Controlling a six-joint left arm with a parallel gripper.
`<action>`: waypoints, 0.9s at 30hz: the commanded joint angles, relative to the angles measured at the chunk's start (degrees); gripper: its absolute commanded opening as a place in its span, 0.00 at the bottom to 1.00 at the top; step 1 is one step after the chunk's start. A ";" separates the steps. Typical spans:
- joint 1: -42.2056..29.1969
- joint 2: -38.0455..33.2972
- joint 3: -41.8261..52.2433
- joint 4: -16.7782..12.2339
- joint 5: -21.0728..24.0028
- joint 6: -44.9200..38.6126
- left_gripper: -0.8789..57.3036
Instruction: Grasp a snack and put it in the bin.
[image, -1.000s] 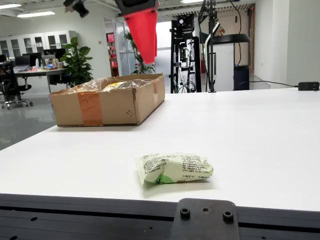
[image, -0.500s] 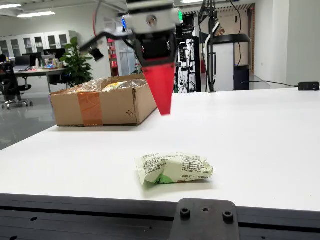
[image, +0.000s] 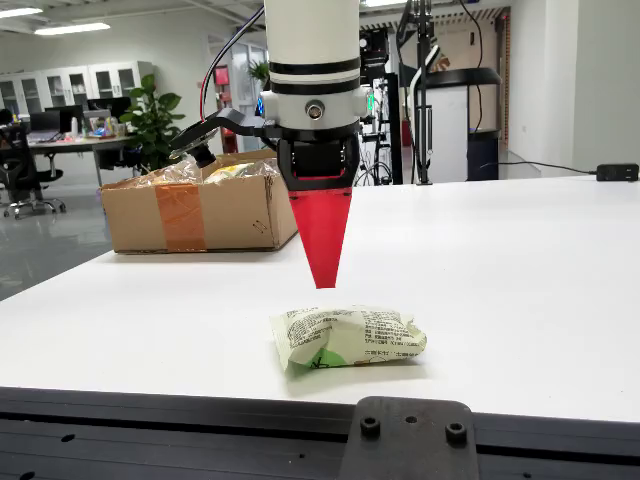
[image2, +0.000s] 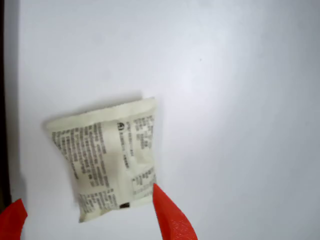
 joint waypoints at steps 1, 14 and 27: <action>-0.12 0.33 -0.27 2.22 0.60 -0.30 0.84; 0.55 2.84 -1.83 3.32 1.16 -1.41 0.89; -0.28 8.98 -10.14 3.47 1.57 -1.55 0.96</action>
